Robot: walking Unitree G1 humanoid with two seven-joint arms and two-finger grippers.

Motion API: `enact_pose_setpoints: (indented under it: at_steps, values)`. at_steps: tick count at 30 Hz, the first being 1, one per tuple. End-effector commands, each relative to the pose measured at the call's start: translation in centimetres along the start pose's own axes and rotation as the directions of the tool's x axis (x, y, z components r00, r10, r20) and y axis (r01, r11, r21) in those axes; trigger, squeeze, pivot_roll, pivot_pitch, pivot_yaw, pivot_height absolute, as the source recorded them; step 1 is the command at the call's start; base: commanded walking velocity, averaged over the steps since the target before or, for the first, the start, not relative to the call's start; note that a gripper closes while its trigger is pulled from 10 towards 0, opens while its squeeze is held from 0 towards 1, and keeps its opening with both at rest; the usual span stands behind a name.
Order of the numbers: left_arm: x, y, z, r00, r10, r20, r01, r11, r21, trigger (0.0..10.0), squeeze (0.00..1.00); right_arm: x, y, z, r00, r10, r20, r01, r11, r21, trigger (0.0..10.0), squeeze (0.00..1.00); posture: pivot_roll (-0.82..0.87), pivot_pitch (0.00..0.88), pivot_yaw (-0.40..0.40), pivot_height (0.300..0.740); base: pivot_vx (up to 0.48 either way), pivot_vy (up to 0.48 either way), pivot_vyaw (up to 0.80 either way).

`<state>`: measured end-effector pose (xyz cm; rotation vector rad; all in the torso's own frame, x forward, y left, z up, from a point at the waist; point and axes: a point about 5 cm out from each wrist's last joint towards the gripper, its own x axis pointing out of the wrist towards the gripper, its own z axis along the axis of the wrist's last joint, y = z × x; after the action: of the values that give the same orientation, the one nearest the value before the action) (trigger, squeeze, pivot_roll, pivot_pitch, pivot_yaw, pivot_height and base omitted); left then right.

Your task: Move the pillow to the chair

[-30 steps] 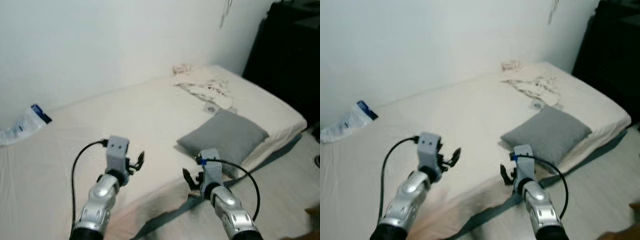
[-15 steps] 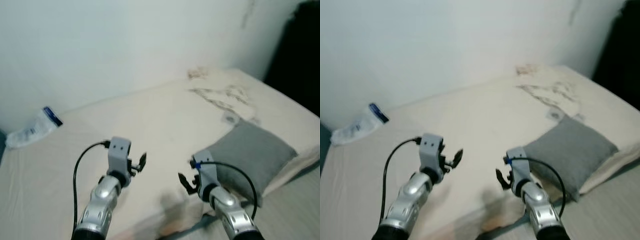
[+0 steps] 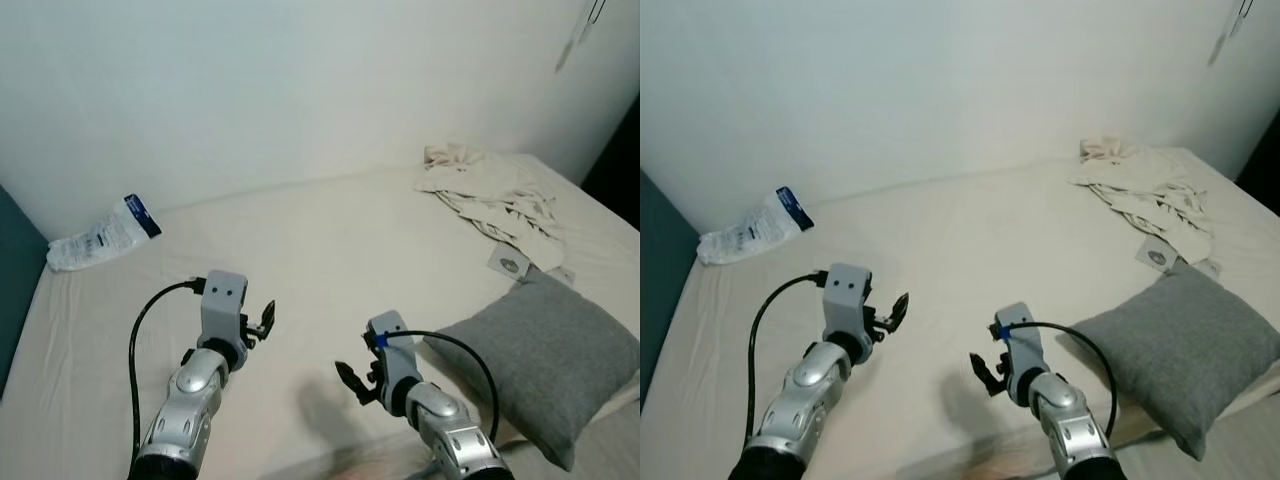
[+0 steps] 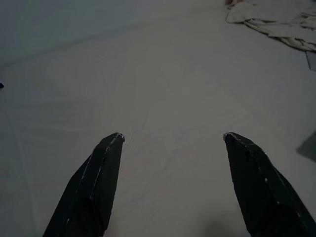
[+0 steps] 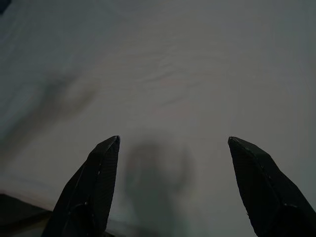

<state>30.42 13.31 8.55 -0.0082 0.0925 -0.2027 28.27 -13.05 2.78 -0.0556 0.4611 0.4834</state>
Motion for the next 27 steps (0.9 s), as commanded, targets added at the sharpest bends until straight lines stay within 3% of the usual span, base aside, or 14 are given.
enact_pose_setpoints:
  at_steps: [1, 13, 27]
  values:
    - [-0.3, 0.2, -0.7, 1.0, 0.01, -0.027, -0.01, 1.0, -0.002, 10.0, 0.0, 0.0, 0.4, -0.3, 1.0, 0.012, -0.008, -0.012, 1.0, -0.003, 10.0, 0.0, 0.02, 0.07, 0.042, 0.717, 0.0, 0.0, 0.0]
    - [-0.4, 0.1, -0.9, 0.999, 0.009, -0.038, -0.009, 1.0, 0.004, 10.0, 0.0, -0.2, 0.9, -0.4, 0.999, 0.054, -0.008, -0.054, 0.998, -0.038, 10.0, 0.0, 0.02, 0.079, 0.043, 0.717, 0.0, 0.0, 0.0]
    - [-0.5, -0.1, -1.1, 0.998, -0.022, -0.06, 0.022, 1.0, 0.007, 10.0, 0.0, -0.2, 1.7, -0.4, 0.995, 0.101, -0.009, -0.101, 0.995, -0.01, 10.0, 0.0, 0.02, 0.086, 0.047, 0.717, 0.0, 0.0, 0.78]
